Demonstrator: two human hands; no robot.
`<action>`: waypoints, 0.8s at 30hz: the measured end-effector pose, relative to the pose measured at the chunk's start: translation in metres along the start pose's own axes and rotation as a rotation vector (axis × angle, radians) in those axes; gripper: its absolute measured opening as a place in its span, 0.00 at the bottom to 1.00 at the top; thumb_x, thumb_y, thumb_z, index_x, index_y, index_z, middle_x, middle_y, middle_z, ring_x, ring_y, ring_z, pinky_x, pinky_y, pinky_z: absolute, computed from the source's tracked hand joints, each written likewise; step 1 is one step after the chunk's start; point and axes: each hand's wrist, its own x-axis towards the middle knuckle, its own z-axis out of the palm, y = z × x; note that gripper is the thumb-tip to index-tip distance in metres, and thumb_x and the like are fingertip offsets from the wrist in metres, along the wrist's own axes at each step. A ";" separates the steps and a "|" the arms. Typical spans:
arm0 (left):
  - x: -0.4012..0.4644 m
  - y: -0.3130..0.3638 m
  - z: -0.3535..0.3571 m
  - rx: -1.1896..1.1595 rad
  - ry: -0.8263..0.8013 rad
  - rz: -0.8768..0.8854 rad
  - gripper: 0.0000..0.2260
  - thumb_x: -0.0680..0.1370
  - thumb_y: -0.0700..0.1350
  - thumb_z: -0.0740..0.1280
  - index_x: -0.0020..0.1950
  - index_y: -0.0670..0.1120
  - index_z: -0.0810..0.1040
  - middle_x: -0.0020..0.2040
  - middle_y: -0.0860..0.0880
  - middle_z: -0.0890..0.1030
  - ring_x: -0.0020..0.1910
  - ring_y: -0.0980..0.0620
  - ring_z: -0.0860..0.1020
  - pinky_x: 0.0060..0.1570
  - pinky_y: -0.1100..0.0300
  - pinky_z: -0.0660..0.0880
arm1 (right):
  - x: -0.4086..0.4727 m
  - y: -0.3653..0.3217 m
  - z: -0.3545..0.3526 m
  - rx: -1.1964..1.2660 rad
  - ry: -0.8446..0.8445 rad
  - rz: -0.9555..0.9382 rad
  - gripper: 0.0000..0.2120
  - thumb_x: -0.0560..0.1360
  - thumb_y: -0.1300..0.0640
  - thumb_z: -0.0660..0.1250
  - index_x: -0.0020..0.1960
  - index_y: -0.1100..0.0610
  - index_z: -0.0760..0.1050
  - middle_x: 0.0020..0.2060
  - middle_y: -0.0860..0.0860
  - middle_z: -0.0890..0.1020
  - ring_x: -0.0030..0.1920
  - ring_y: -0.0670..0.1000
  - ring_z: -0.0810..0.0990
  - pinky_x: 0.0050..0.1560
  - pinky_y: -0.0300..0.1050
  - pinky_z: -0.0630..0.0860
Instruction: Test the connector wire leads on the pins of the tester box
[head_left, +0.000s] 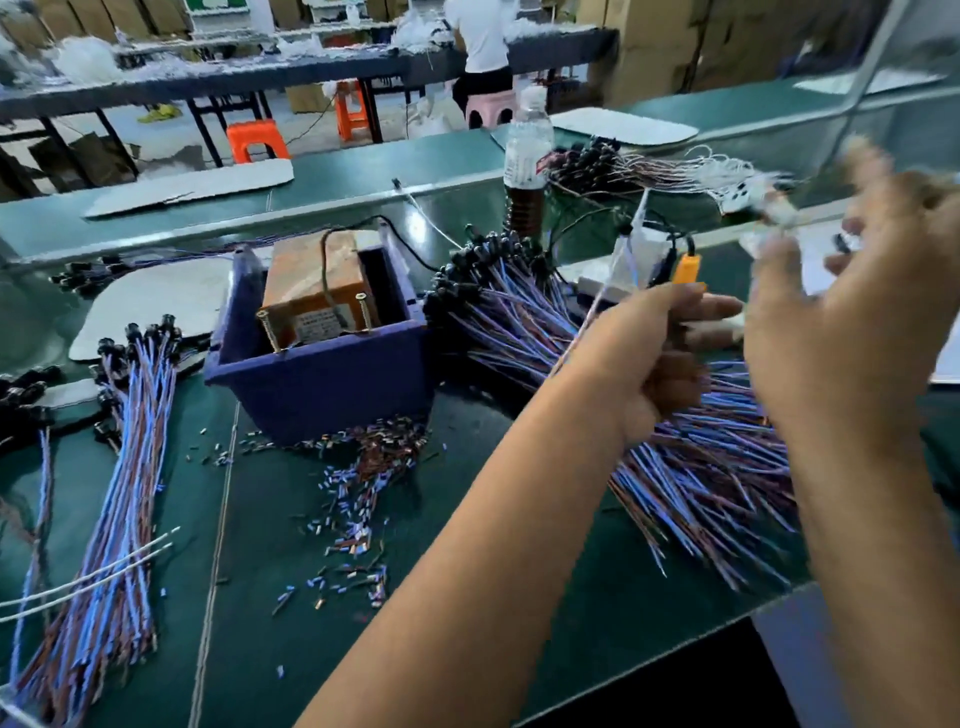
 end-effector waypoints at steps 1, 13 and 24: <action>0.012 -0.003 0.011 -0.054 -0.081 -0.085 0.25 0.86 0.45 0.53 0.31 0.43 0.75 0.20 0.51 0.71 0.14 0.60 0.57 0.13 0.69 0.53 | 0.007 0.006 -0.005 -0.014 -0.036 -0.008 0.24 0.79 0.52 0.62 0.73 0.55 0.74 0.63 0.61 0.78 0.62 0.61 0.77 0.66 0.60 0.74; 0.090 0.007 0.005 -0.386 0.336 0.044 0.19 0.86 0.39 0.49 0.36 0.46 0.64 0.27 0.52 0.62 0.16 0.58 0.60 0.17 0.68 0.56 | -0.002 0.047 0.002 0.174 -0.693 0.306 0.10 0.85 0.48 0.63 0.62 0.50 0.78 0.40 0.51 0.87 0.28 0.49 0.83 0.31 0.43 0.76; 0.057 0.053 -0.081 1.008 0.971 0.488 0.16 0.83 0.48 0.68 0.40 0.38 0.81 0.35 0.44 0.82 0.34 0.46 0.81 0.41 0.56 0.79 | -0.002 0.047 0.025 -0.154 -0.616 -0.019 0.06 0.79 0.53 0.74 0.43 0.52 0.83 0.34 0.49 0.84 0.37 0.47 0.81 0.40 0.42 0.74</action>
